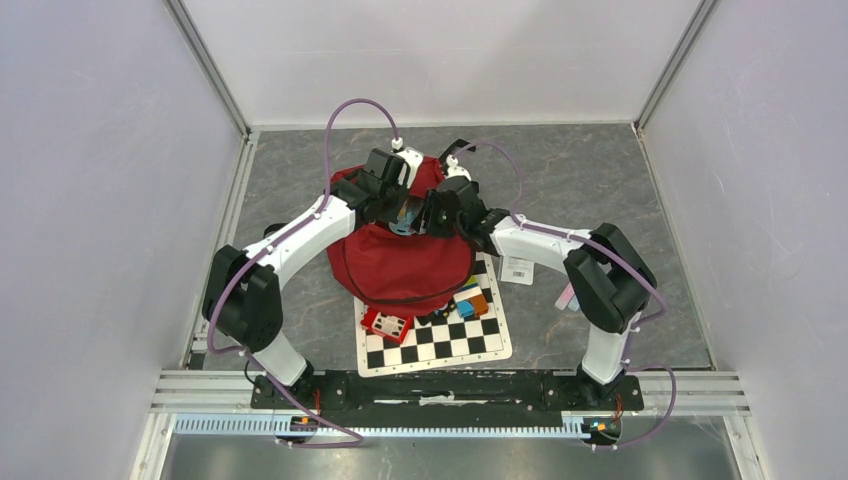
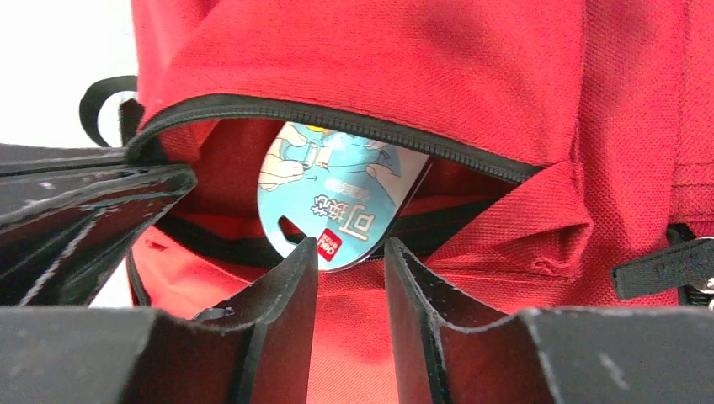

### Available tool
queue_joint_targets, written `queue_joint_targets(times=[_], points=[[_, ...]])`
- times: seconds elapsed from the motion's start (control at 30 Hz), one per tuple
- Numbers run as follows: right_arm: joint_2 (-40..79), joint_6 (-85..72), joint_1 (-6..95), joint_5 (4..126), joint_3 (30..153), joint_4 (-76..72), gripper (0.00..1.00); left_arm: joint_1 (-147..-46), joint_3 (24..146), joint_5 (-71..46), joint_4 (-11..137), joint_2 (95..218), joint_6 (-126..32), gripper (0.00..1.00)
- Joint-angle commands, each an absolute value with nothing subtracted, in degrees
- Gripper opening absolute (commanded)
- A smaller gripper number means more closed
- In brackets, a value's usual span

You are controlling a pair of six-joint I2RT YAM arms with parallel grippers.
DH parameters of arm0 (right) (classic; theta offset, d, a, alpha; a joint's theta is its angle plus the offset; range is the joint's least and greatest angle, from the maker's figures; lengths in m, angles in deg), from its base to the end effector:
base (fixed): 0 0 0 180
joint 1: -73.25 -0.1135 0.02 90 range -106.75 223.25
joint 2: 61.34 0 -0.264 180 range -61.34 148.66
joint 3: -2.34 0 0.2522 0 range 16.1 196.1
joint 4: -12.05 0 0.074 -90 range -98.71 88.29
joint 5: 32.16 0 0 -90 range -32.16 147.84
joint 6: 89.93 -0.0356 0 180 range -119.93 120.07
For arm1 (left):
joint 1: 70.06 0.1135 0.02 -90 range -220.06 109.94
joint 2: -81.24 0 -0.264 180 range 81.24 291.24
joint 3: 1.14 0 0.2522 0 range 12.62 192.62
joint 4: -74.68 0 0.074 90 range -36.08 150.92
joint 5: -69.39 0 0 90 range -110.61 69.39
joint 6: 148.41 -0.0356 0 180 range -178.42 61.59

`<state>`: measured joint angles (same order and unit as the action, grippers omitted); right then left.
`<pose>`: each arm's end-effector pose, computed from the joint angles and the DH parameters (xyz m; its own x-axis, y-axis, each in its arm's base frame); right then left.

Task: Pack the student bag
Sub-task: Place the stationery in the student bag.

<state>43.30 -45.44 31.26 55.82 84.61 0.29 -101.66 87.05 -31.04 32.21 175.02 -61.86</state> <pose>0.3061 0.2738 0.2115 -0.7537 0.2808 -0.5942 -0.1558 0.8020 0.5766 0.3111 -0.1838 0.2713 -0.6076 0.4433 -0.6590 0.4497 0.8760 0.1746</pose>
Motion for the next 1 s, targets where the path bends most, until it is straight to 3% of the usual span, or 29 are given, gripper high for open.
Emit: queue_joint_targets(times=[0.0, 0.37, 0.6, 0.77, 0.97], points=[[44.6, -46.5, 31.2, 52.8, 86.8, 1.4, 0.39, -102.1, 89.9, -30.7, 32.9, 174.6, -59.8, 0.02], [54.4, -44.7, 30.6, 55.5, 96.5, 3.6, 0.26, -102.1, 90.0, -30.7, 32.8, 174.4, -59.8, 0.02], [60.3, -41.4, 30.5, 56.2, 103.9, 4.0, 0.26, -102.1, 90.3, -30.7, 32.6, 174.4, -60.0, 0.02], [56.2, -40.0, 30.4, 55.5, 99.3, 5.4, 0.28, -102.1, 90.4, -31.0, 32.4, 174.6, -60.1, 0.02], [45.2, -34.3, 29.9, 56.7, 88.8, 7.6, 0.40, -102.1, 90.6, -31.9, 32.0, 174.8, -59.9, 0.02]])
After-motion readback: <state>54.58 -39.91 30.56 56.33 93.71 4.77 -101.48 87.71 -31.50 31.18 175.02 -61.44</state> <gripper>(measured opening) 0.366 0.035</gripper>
